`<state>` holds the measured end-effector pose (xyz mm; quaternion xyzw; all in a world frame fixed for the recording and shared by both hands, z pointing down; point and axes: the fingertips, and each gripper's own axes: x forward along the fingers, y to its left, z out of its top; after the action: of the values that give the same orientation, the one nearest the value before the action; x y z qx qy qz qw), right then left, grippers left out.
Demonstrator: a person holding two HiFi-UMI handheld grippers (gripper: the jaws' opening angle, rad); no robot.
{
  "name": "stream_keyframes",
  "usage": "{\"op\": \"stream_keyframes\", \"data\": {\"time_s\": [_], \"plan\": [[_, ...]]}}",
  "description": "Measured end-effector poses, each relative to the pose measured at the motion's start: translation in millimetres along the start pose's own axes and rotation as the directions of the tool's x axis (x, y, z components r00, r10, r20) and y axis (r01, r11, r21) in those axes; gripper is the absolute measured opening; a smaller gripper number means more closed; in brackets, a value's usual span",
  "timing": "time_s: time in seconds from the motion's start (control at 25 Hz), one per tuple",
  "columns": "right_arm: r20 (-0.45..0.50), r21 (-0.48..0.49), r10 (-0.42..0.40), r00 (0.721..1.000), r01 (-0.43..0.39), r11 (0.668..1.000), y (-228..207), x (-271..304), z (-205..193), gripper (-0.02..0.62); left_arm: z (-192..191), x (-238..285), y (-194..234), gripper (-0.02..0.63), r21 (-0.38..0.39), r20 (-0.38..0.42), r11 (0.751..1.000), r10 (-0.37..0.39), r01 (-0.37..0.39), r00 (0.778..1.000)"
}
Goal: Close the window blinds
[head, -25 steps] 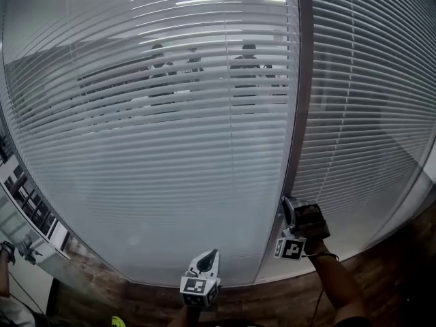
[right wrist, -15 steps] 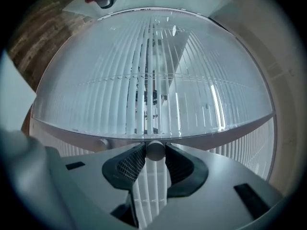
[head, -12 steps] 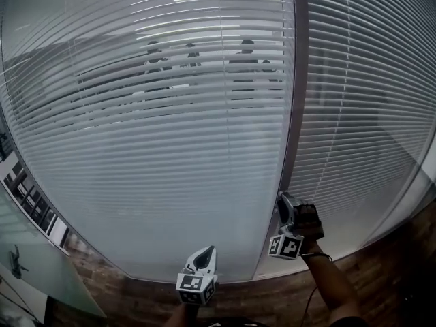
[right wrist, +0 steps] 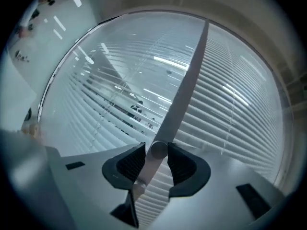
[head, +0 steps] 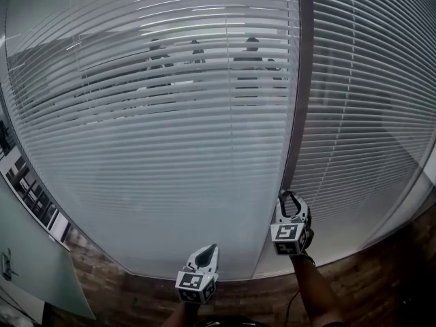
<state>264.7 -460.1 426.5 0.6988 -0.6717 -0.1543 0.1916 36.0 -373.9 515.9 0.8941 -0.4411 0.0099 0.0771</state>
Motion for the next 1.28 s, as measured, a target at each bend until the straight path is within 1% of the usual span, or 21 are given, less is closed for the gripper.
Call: {"op": "stream_keyframes", "data": {"time_s": [0.08,0.12,0.16,0.24,0.32,0.52,0.64,0.76,0.88,1.0,1.08,1.16,1.24,1.28], "plan": [[0.003,0.137,-0.012,1.0,0.011,0.99,-4,2,-3,0.127,3,-1,0,0.0,-0.015,0.005,1.0,0.004,-0.004,1.0],[0.009,0.187,-0.024,1.0,0.022,0.982,-5,2,-3,0.127,5,-2,1,0.0,-0.031,0.004,0.999,0.007,-0.007,1.0],[0.017,0.221,-0.038,0.999,0.033,0.975,-5,2,-2,0.127,7,-3,2,0.0,-0.048,0.007,0.999,0.006,-0.006,1.0],[0.026,0.263,-0.067,0.997,0.057,0.963,-7,2,0,0.127,11,-3,1,0.0,-0.057,0.021,0.998,-0.011,0.013,1.0],[0.016,0.286,-0.087,0.996,0.079,0.955,-10,1,0,0.129,14,-4,0,0.0,-0.058,0.028,0.998,-0.02,0.022,0.999],[-0.004,0.315,-0.087,0.996,0.084,0.945,-14,7,-3,0.129,15,-6,6,0.0,-0.08,0.029,0.997,-0.001,0.003,1.0],[-0.005,0.316,-0.082,0.997,0.08,0.945,-15,7,-6,0.127,10,-4,11,0.0,-0.093,0.035,0.996,-0.002,0.005,0.999],[-0.008,0.31,-0.083,0.996,0.082,0.947,-16,8,-7,0.126,16,-3,11,0.0,-0.091,0.042,0.996,0.001,0.003,0.999],[-0.007,0.271,-0.083,0.996,0.082,0.959,-14,7,-4,0.126,15,-3,10,0.0,-0.081,0.04,0.997,-0.008,0.011,0.999],[-0.007,0.178,-0.068,0.998,0.068,0.982,-11,7,-2,0.126,13,-2,11,0.0,-0.091,0.037,0.996,-0.017,0.02,0.999],[-0.013,0.069,-0.059,0.998,0.06,0.996,-8,7,-2,0.125,13,-2,12,0.0,-0.096,0.038,0.995,-0.016,0.019,0.999],[-0.014,-0.075,-0.05,0.999,0.049,0.996,-4,8,-3,0.124,12,1,12,0.0,-0.089,0.037,0.996,-0.016,0.019,0.999],[-0.009,-0.212,-0.053,0.999,0.05,0.976,-2,9,-4,0.124,11,3,10,0.0,-0.082,0.034,0.996,-0.021,0.023,0.999],[-0.006,-0.262,-0.058,0.998,0.054,0.963,-2,9,-5,0.124,11,4,9,0.0,-0.079,0.032,0.997,-0.023,0.025,0.999]]}}
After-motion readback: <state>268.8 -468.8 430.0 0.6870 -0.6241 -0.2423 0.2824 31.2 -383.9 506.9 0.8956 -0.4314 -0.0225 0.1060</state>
